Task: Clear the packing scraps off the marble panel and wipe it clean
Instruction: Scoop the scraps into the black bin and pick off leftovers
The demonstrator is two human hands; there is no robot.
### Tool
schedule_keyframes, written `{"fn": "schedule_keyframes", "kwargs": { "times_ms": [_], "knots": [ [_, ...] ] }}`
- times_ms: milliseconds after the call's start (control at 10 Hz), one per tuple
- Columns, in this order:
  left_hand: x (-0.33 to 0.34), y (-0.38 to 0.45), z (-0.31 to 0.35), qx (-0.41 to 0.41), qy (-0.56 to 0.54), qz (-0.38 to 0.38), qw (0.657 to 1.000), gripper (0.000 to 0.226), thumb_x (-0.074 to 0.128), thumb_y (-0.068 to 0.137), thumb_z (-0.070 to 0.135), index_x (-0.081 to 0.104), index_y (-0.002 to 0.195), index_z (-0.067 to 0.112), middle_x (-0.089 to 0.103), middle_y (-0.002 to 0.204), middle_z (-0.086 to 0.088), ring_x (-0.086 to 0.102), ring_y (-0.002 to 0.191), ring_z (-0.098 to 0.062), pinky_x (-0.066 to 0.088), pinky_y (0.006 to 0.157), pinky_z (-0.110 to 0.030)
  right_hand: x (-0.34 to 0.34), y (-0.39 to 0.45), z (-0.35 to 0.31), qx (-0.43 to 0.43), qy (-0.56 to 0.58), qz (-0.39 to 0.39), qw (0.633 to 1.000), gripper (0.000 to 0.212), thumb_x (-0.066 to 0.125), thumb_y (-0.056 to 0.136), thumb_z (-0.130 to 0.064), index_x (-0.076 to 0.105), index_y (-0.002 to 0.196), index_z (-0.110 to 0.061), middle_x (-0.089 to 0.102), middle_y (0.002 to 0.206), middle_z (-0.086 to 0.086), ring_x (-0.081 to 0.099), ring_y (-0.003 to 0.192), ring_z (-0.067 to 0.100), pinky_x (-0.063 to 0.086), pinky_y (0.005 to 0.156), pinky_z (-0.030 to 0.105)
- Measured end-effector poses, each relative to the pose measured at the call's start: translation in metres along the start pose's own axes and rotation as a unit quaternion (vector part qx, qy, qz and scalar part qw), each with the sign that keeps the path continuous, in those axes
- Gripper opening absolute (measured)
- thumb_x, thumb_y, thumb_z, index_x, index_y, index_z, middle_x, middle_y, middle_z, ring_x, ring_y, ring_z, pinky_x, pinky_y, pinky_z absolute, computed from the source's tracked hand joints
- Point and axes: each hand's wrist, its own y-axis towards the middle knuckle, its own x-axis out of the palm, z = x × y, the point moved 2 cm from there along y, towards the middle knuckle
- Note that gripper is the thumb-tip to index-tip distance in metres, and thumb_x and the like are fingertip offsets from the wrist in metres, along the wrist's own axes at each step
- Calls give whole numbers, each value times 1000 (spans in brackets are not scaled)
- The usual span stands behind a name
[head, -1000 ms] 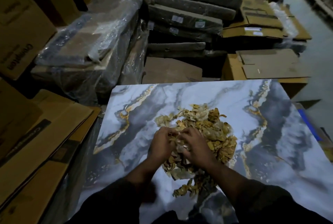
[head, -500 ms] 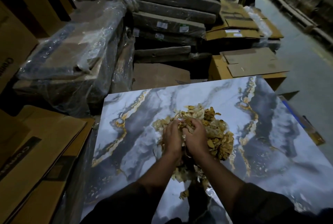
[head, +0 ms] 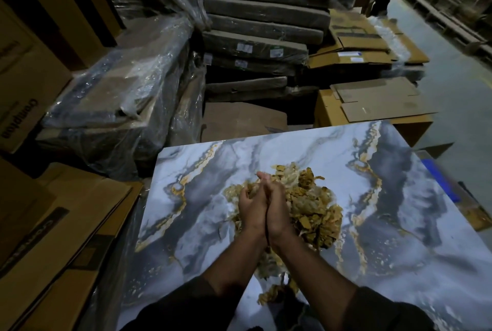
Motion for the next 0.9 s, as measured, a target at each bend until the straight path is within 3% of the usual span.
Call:
{"fn": "schedule_keyframes", "kwargs": {
  "times_ms": [100, 200, 300, 400, 500, 600, 700, 800, 900],
  "knots": [
    [-3, 8, -28, -97, 136, -7, 986, 79, 70, 75, -11, 37, 146, -5, 42, 146, -29, 51, 107, -56, 51, 72, -44, 1, -1, -14, 13, 96, 5, 995, 54, 43, 85, -55, 48, 138, -42, 56, 140, -9, 52, 130, 8, 42, 109, 35],
    [-3, 11, -26, 155, 710, 95, 680, 41, 72, 90, 10, 57, 127, 0, 70, 102, -10, 73, 73, -18, 56, 52, -26, -8, 3, -17, 16, 130, 21, 991, 53, 42, 83, -41, 60, 131, -29, 60, 133, -11, 55, 124, 4, 45, 101, 28],
    [8, 24, -19, 171, 707, 58, 684, 35, 70, 88, 16, 63, 116, -3, 74, 93, -16, 74, 73, -26, 59, 61, -34, -33, 7, -19, -2, 107, 85, 991, 43, 45, 88, -37, 68, 122, -22, 65, 127, -5, 58, 122, 10, 47, 102, 31],
    [8, 26, -20, 104, 747, 70, 652, 76, 82, 71, 34, 60, 135, 1, 66, 131, -22, 67, 115, -42, 54, 97, -59, -60, 10, -11, 22, 47, 107, 993, 29, 48, 103, -26, 70, 120, -20, 66, 127, -2, 59, 123, 15, 46, 104, 34],
    [9, 22, -29, 38, 752, 46, 657, 71, 81, 64, 36, 66, 127, 5, 61, 134, -20, 58, 127, -42, 44, 108, -61, -73, 5, 0, 134, 102, 52, 984, 31, 54, 98, -42, 74, 115, -26, 72, 123, 2, 66, 115, 21, 52, 100, 44],
    [2, 10, -38, 20, 726, 28, 687, 41, 72, 75, 37, 70, 102, 6, 71, 105, -17, 69, 100, -36, 57, 93, -48, -66, -9, -5, 186, 267, 3, 946, 38, 50, 101, -39, 72, 119, -14, 75, 116, 12, 71, 107, 30, 55, 91, 41],
    [-10, 2, -41, 88, 731, 22, 676, 61, 82, 60, 33, 64, 114, 11, 71, 94, -13, 72, 86, -33, 58, 77, -43, -59, -19, -18, 196, 341, -7, 919, 31, 56, 99, -35, 77, 106, -13, 74, 117, 14, 70, 107, 31, 54, 91, 40],
    [-22, -2, -44, 209, 790, 7, 576, 83, 80, 63, 45, 54, 135, 13, 70, 121, -15, 72, 103, -35, 60, 88, -53, -63, -21, -26, 179, 348, -17, 920, 27, 63, 94, -37, 83, 90, -18, 75, 116, 11, 70, 110, 30, 51, 101, 44],
    [-35, -13, -54, 235, 839, -29, 489, 75, 71, 77, 52, 49, 142, 20, 61, 137, -7, 64, 119, -27, 53, 102, -52, -75, -23, -28, 134, 313, -16, 940, 27, 69, 92, -41, 78, 109, -23, 76, 112, -4, 71, 106, 12, 53, 101, 43]
  ]
}}
